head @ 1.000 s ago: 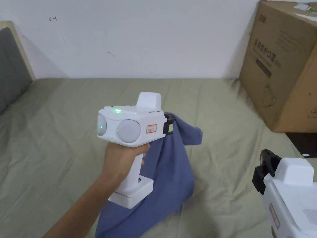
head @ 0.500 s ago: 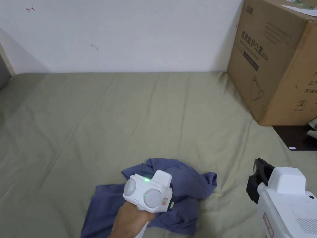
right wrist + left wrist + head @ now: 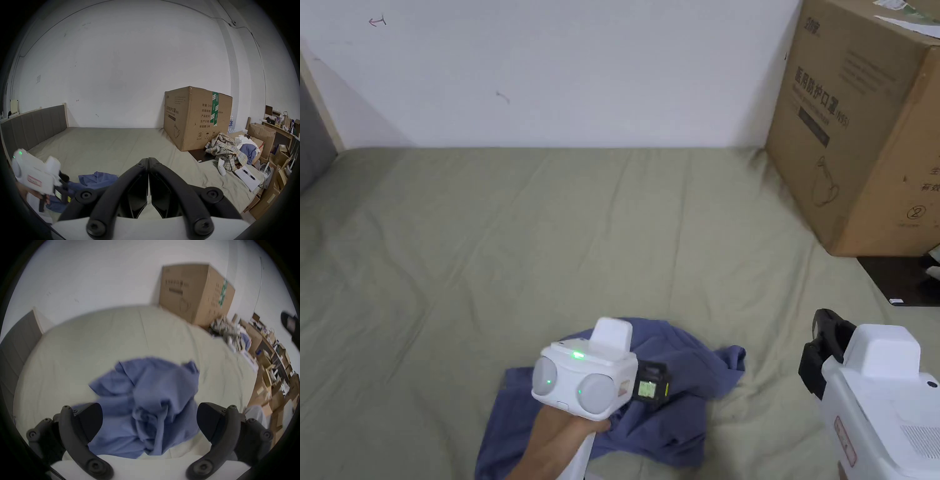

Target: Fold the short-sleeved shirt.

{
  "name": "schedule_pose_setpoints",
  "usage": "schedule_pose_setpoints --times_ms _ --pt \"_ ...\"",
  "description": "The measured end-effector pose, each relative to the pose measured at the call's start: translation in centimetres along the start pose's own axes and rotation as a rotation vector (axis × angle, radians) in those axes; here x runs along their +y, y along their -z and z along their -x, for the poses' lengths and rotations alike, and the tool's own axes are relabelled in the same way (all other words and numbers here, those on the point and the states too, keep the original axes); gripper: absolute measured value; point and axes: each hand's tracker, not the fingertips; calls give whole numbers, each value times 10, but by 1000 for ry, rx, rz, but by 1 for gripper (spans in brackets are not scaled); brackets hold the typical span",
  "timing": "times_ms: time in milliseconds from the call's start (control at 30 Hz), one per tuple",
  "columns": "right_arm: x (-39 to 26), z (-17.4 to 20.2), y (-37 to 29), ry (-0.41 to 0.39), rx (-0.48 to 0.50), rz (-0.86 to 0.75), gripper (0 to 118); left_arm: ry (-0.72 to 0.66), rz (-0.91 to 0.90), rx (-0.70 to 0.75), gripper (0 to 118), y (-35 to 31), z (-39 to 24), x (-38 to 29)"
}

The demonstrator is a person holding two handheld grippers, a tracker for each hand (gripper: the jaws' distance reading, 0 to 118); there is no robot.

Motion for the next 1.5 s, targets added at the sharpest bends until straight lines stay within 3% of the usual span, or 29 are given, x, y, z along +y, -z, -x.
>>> schedule_pose_setpoints --times_ms 267,500,567,667,700,1000,1500 --pt "28 9 -15 11 8 -76 0 -30 -394 156 117 -114 42 33" --pt "45 19 -19 8 22 -121 0 -29 -586 389 110 -158 79 23" --pt "47 21 -18 6 25 -128 0 -28 -619 435 93 -164 85 16" --pt "49 25 -17 4 30 -135 0 -38 -628 435 20 -169 95 7" --pt "50 27 -17 6 32 -137 0 -49 -631 432 0 -170 98 6" --pt "52 36 -17 3 50 -136 0 -108 -556 398 0 -167 107 5" --pt "27 36 3 11 64 -71 0 -398 150 173 0 -75 142 -96"
